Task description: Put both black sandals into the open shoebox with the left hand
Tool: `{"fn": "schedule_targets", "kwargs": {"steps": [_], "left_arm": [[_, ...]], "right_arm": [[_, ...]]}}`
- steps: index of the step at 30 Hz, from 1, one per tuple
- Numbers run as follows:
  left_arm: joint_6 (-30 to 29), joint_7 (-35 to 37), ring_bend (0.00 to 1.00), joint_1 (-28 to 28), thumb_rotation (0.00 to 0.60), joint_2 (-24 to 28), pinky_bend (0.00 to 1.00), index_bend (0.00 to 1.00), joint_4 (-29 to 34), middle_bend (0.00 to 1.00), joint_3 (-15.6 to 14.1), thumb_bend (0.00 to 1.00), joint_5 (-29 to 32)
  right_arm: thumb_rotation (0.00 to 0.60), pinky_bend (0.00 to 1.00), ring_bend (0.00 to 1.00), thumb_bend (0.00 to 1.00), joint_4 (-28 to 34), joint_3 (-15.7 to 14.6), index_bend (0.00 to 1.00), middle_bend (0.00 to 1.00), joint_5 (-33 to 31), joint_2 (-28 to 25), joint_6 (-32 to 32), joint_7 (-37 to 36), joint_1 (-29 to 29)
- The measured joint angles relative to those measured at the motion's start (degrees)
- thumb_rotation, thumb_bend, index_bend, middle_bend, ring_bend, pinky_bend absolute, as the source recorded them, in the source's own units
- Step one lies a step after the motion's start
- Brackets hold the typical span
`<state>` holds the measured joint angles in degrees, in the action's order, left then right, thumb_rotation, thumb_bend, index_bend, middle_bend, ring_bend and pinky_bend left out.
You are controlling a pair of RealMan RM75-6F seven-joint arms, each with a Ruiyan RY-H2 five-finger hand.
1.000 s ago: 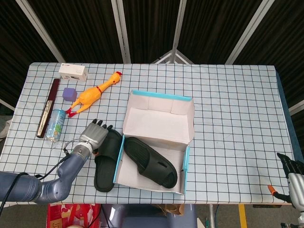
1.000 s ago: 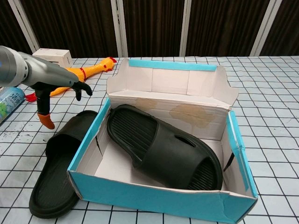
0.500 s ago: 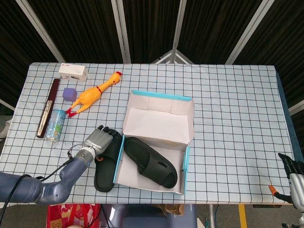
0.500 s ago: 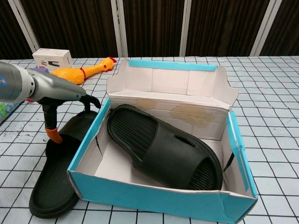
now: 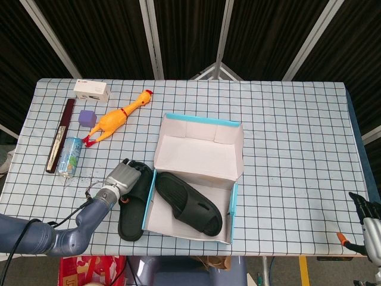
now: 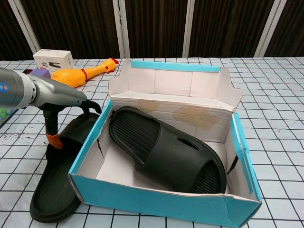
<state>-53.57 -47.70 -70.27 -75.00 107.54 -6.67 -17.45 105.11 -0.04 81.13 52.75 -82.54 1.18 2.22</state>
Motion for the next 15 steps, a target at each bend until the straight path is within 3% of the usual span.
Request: {"fn": "schedule_targets", "kwargs": {"steps": [15], "left_arm": [[-1.0,-1.1,0.06,-0.4,0.598,-1.3,0.08,0.03,-1.7,0.20,-0.7,0.17,1.9]], "right_arm": [[0.600,0.09,0.14,0.25,0.2,-0.1,0.09,0.12,-0.1,-0.2,0.1,-0.1,0.1]]}}
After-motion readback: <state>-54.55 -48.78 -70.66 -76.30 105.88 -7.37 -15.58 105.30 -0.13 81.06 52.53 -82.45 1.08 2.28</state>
